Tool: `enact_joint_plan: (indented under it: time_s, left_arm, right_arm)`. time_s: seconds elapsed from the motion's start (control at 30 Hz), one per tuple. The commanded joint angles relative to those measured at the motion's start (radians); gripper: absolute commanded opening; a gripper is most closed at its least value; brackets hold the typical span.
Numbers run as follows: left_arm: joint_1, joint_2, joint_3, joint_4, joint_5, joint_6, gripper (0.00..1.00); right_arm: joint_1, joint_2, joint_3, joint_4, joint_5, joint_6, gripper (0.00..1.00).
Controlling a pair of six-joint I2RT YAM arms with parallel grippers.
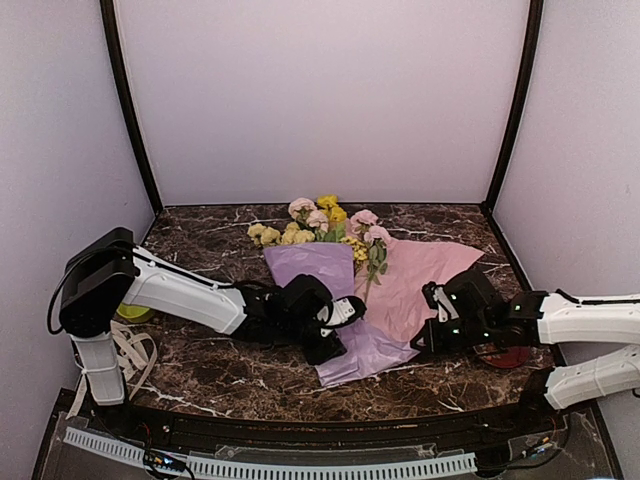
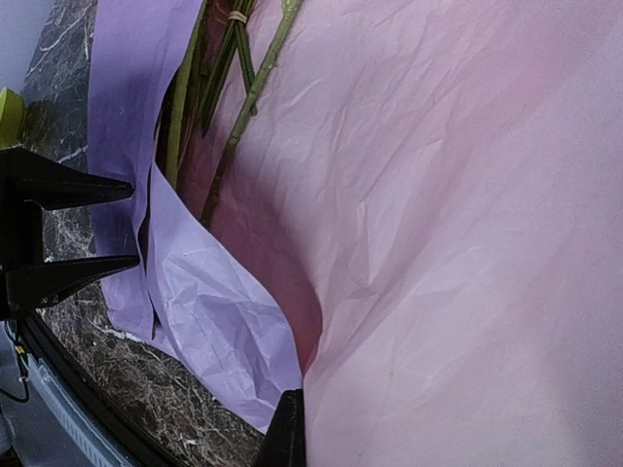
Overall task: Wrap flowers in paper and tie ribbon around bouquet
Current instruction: Fold the two-thirds-folded wrapping paper at the center of the board.
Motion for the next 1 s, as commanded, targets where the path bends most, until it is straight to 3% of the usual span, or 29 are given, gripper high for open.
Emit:
enact_joint_plan:
  time_s: [0.0,0.37,0.53,0.6,0.73,0.97]
  left_arm:
    - [0.02,0.018,0.049,0.011,0.039,0.021,0.45]
    - [0.056,0.117,0.151,-0.084,0.165,-0.006,0.45]
    - [0.083,0.129,0.15,-0.077,0.217,-0.043,0.45]
    - [0.087,0.128,0.144,-0.073,0.224,-0.051,0.46]
    - [0.093,0.128,0.133,-0.058,0.236,-0.064,0.45]
    - [0.098,0.124,0.119,-0.04,0.249,-0.067,0.46]
  right_arm:
    - [0.023,0.003,0.048,-0.003,0.031,-0.027,0.0]
    - [0.158,0.049,0.187,-0.035,0.101,-0.053,0.0]
    - [0.232,0.041,0.206,0.043,0.081,-0.083,0.01]
    - [0.241,0.042,0.199,0.081,0.045,-0.095,0.07]
    - [0.24,0.041,0.141,0.092,0.068,-0.062,0.43]
    - [0.239,0.07,0.092,0.054,0.19,-0.02,0.59]
